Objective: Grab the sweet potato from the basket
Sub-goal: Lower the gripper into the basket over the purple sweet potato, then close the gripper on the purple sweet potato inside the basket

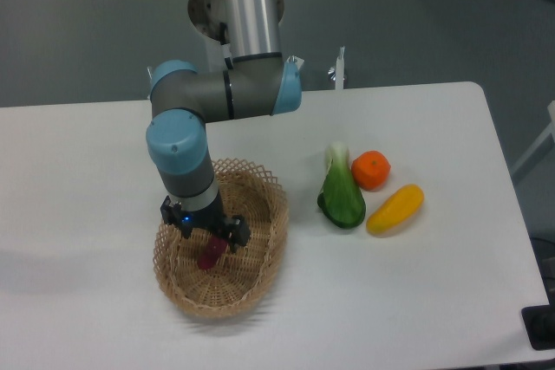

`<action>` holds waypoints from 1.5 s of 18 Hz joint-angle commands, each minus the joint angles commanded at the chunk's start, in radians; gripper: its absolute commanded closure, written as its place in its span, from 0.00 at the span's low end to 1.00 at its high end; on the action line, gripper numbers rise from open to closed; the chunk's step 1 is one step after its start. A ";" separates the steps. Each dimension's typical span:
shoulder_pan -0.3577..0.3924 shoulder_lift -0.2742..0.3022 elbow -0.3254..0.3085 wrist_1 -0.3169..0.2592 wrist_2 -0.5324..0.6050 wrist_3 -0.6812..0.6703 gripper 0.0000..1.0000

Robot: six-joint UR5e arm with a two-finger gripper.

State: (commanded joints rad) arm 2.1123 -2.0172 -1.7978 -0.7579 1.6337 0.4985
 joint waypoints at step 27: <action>-0.011 -0.029 0.006 0.012 0.006 0.014 0.51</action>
State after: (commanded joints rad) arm 2.1016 -2.0463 -1.7917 -0.7455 1.6398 0.5123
